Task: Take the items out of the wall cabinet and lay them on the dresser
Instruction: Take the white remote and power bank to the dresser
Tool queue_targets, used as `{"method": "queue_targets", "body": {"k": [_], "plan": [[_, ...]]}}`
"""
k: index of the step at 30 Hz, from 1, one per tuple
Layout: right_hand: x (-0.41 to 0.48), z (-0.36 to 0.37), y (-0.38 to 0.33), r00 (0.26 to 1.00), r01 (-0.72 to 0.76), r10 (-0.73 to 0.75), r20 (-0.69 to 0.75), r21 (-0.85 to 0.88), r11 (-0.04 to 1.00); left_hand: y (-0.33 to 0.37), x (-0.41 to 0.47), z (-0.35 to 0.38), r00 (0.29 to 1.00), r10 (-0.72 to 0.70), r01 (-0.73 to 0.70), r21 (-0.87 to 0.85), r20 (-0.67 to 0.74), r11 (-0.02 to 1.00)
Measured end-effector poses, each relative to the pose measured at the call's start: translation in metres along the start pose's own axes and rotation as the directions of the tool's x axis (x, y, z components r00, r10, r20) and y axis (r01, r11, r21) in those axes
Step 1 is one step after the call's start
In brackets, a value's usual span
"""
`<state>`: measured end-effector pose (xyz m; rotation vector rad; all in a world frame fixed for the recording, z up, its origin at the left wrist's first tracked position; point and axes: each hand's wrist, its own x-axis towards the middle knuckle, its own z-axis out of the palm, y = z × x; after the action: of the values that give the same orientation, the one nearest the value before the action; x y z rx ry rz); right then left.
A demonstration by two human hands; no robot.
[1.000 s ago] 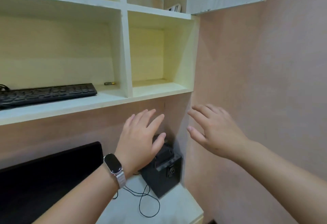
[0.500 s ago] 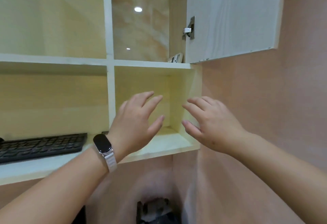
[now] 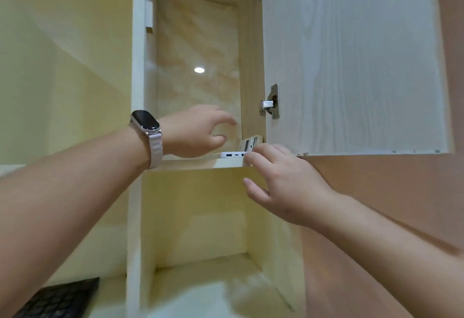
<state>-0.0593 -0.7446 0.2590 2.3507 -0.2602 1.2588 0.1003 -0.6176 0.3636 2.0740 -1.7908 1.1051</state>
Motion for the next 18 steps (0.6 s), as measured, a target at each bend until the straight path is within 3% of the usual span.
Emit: {"method": "queue_targets", "body": {"k": [3,6,13,18], "plan": [[0.011,-0.003,-0.008,0.999,-0.01,0.01,-0.038,-0.01,1.0,-0.014,0.04,0.001,0.995,-0.019,0.013,0.055,0.102,0.998],[0.02,-0.003,-0.017,0.996,0.091,-0.091,-0.026,0.0,0.996,-0.018,0.069,0.014,0.981,0.009,-0.022,0.063,0.192,0.998],[0.054,0.005,-0.013,0.961,0.0,-0.008,0.275,0.031,1.0,-0.015,0.105,0.047,0.939,0.032,-0.034,0.002,0.343,0.999],[0.087,0.01,-0.01,0.834,-0.149,0.073,0.548,0.097,0.984,-0.012,0.119,0.05,0.93,0.055,-0.069,0.026,0.363,0.997]]}}
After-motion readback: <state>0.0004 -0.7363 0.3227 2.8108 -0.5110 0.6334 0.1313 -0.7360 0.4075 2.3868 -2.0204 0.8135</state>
